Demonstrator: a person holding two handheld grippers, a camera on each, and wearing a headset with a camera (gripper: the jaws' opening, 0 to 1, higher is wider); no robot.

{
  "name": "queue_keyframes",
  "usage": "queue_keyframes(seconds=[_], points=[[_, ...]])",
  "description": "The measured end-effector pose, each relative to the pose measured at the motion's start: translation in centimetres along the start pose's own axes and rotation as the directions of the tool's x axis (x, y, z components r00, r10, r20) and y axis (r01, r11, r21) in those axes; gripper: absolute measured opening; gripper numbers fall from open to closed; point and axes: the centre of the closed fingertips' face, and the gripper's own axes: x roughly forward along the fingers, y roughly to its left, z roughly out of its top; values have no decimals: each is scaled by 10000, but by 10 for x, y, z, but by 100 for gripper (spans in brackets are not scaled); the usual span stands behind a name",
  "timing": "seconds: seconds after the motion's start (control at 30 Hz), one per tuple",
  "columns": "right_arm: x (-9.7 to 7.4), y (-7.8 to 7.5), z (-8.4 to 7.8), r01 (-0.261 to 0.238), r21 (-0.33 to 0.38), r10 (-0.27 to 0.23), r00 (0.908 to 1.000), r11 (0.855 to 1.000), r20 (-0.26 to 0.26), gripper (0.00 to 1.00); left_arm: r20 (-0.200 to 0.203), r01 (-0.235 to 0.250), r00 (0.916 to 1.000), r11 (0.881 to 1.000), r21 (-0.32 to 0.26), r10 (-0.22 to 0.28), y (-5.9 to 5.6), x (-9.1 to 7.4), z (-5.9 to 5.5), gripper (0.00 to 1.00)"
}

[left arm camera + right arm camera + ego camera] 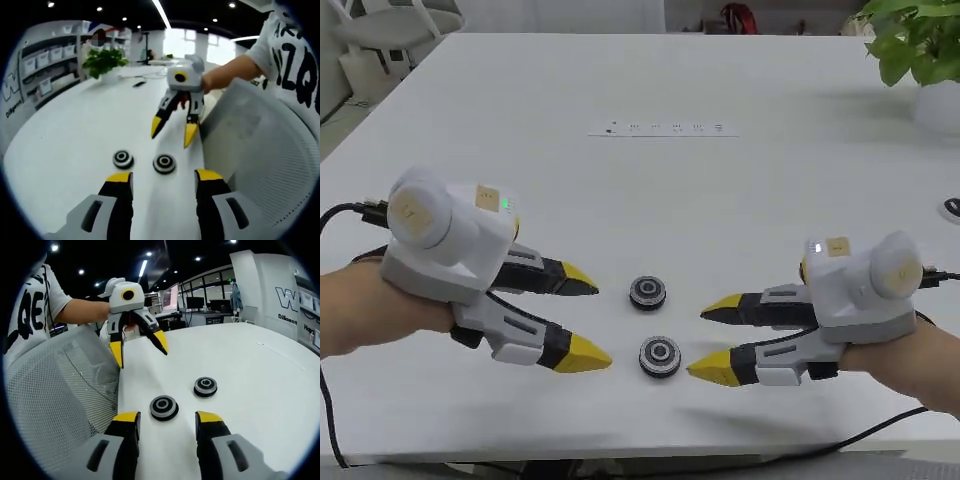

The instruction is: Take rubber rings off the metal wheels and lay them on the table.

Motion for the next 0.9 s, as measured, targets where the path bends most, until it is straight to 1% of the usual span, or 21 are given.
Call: queue_keyframes(seconds=[0.1, 0.2, 0.37, 0.5, 0.6, 0.77, 0.9], points=[[4, 1, 0, -91, 30, 91, 10000, 10000, -29, 38, -173, 46, 9998, 10000, 34, -46, 0, 6, -4, 46], [8, 0, -4, -191, 44, 192, 9997, 9998, -166, 36, -173, 99, 9998, 9999, 61, -98, -1, 11, -4, 43], [13, 1, -6, -282, 126, 285, 9993, 9995, -247, 34, -398, 314, 9987, 9993, 208, -306, -6, 21, -7, 40], [18, 4, -11, -429, 48, 431, 9982, 9991, -414, 33, -501, 368, 9981, 9992, 163, -360, -5, 28, -9, 36], [20, 6, -14, -492, -6, 490, 9971, 9988, -582, 33, -445, 391, 9983, 9992, 77, -388, -4, 34, -8, 33], [20, 5, -14, -472, 92, 476, 9978, 9988, -459, 33, -463, 421, 9980, 9991, 8, -421, -3, 43, -8, 28], [20, 4, -16, -461, 128, 467, 9975, 9989, -538, 32, -507, 455, 9977, 9990, 50, -452, -5, 51, -8, 27]])
